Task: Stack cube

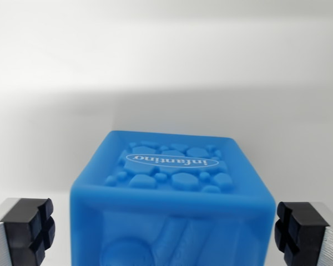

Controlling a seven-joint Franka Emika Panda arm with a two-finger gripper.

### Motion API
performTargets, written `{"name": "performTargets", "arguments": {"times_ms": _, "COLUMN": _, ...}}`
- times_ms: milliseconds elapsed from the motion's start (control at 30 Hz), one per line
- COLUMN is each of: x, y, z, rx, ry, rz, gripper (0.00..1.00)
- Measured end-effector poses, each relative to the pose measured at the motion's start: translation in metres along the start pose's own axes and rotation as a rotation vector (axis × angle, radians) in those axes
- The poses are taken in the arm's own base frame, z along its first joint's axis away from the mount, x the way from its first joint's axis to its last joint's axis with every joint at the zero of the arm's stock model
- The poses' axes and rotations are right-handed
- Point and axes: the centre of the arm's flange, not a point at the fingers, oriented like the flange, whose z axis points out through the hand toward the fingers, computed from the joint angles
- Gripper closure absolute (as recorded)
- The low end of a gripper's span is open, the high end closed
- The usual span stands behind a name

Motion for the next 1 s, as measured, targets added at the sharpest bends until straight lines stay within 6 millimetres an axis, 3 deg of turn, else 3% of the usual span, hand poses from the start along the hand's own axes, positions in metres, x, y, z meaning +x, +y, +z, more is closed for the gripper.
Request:
{"name": "performTargets", "arguments": {"times_ms": 233, "x": 0.0, "y": -0.0001, "z": 0.0075, "rx": 0.0, "ry": 0.0, "rz": 0.0, "gripper": 0.0}}
{"name": "performTargets", "arguments": {"times_ms": 267, "x": 0.0, "y": -0.0001, "z": 0.0078, "rx": 0.0, "ry": 0.0, "rz": 0.0, "gripper": 1.0}}
{"name": "performTargets", "arguments": {"times_ms": 1000, "x": 0.0004, "y": -0.0006, "z": 0.0076, "rx": 0.001, "ry": 0.001, "rz": 0.0, "gripper": 1.0}}
